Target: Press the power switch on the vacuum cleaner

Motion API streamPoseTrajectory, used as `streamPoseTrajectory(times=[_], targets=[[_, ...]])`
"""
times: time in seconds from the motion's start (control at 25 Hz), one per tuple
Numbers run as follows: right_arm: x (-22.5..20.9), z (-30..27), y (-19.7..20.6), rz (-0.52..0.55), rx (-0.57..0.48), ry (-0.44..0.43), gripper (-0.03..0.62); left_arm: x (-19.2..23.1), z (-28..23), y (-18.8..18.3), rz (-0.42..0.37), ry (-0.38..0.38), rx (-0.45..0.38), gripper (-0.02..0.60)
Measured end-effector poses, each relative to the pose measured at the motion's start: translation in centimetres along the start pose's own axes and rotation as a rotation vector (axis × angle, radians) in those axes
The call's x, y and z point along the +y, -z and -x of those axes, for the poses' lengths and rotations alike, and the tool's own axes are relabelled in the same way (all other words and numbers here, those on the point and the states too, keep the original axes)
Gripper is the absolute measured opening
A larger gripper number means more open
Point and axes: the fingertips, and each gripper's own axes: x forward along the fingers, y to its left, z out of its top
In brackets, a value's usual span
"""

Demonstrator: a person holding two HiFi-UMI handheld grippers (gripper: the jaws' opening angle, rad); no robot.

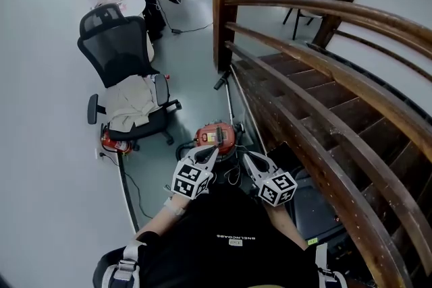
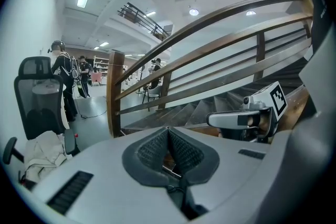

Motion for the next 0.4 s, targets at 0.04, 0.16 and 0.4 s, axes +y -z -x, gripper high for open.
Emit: streamPoseTrajectory(times=[0.04, 0.16, 0.4], targets=[[0.01, 0.13, 0.02, -0.005, -0.003, 0.001, 0.029, -0.14, 0.06, 0.07, 0.0, 0.002, 0.001, 0.015], [-0.06, 0.49, 0.19, -0.014, -0.007, 0.005, 0.029, -0.77, 0.18, 0.08, -0.006, 0.015, -0.003, 0.015], [0.47, 0.36, 0.63, -0.02, -0.01, 0.007, 0.029, -0.7, 0.55, 0.47, -0.011, 0.024, 0.001, 0.015]])
